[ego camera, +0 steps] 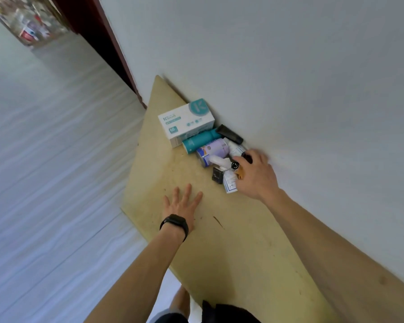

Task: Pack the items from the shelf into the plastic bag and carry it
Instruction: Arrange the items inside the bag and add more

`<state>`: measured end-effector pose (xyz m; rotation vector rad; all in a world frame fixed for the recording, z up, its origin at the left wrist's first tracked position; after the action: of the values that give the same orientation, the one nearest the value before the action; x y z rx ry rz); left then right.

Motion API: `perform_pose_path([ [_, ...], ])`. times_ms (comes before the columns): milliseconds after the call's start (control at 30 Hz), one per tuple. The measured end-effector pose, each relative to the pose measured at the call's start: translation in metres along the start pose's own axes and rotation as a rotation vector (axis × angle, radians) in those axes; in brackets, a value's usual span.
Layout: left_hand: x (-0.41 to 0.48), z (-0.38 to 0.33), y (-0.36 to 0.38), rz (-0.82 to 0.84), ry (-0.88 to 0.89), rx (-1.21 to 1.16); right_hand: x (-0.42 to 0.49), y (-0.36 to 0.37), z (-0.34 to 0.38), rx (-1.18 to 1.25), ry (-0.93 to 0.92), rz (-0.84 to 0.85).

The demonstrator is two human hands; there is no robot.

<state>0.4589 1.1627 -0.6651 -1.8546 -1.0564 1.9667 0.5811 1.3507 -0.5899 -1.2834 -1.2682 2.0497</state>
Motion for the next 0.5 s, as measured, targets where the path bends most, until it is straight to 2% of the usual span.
perform_pose_path([
  [100, 0.000, 0.001, -0.001, 0.018, -0.014, -0.006, 0.004, 0.003, 0.005, -0.038, -0.003, -0.021],
  [200, -0.003, 0.001, -0.003, 0.035, -0.013, 0.009, -0.008, -0.007, 0.002, -0.054, -0.015, -0.111],
  [267, -0.003, 0.002, -0.001, 0.055, -0.016, 0.011, -0.035, -0.021, -0.009, -0.006, 0.040, -0.209],
  [333, -0.001, 0.003, 0.001, 0.062, -0.019, 0.019, -0.067, -0.023, -0.032, 0.107, 0.179, -0.176],
  [400, -0.001, 0.001, 0.000, 0.061, -0.013, 0.033, -0.104, -0.009, -0.056, 0.350, 0.296, -0.099],
  [500, -0.003, -0.001, -0.001, 0.068, -0.008, 0.040, -0.161, 0.021, -0.082, 1.134, 0.420, -0.115],
])
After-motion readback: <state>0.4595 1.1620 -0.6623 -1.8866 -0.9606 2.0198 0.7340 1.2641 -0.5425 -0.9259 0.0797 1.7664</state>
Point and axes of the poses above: each hand's wrist, its own x-axis towards the middle knuckle, its own y-axis out of the palm, z = x × y, the point moved 10 cm from there along x, towards the middle knuckle, and after that the axes turned 6 degrees about z, right-handed, at the moved point
